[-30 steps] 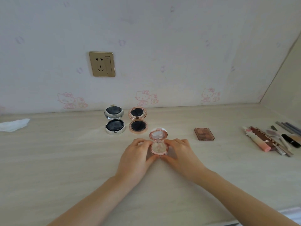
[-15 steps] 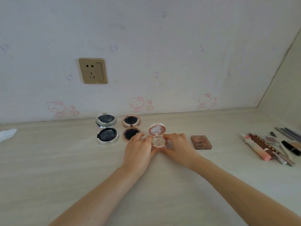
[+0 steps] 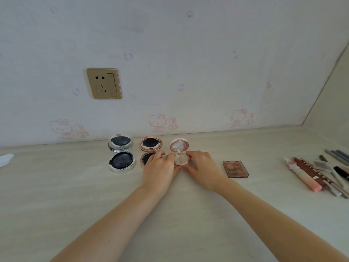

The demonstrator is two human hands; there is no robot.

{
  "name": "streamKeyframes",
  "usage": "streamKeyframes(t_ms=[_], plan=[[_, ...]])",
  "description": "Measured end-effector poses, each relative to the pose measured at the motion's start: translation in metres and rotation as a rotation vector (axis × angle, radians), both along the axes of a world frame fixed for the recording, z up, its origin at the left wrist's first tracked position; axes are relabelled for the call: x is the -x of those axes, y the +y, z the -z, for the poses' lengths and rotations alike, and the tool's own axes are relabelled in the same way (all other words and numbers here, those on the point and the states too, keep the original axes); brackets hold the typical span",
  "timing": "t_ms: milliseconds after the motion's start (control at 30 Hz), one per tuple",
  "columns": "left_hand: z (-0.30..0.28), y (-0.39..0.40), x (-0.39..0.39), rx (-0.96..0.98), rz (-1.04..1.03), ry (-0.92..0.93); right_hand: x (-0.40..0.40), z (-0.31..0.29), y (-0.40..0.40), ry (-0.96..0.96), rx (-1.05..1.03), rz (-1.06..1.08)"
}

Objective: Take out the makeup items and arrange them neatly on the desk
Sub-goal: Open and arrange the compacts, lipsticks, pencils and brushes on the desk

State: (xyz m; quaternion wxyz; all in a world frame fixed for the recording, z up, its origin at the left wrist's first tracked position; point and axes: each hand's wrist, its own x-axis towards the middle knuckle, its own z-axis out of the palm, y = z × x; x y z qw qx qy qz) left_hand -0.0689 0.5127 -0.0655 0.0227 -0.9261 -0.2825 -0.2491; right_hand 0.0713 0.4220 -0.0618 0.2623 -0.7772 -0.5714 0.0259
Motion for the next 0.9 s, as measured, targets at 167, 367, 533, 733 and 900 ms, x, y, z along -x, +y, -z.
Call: streamKeyframes(t_ms=[167,367,533,733,900], plan=[[0.002,0.008,-0.005,0.003,-0.013,0.002,-0.001,0.002,0.003,0.036,0.009,0.022],[0.002,0.011,-0.009,0.018,-0.007,-0.003,0.000,0.001,0.004,0.069,0.004,0.037],[0.002,0.010,-0.007,0.014,-0.015,-0.002,0.002,0.000,0.004,0.065,0.003,0.040],[0.002,0.012,-0.007,0.018,-0.037,0.021,0.005,-0.002,0.007,0.066,0.025,0.044],[0.000,0.008,-0.003,0.035,-0.029,-0.020,0.009,-0.005,0.001,0.079,0.021,0.048]])
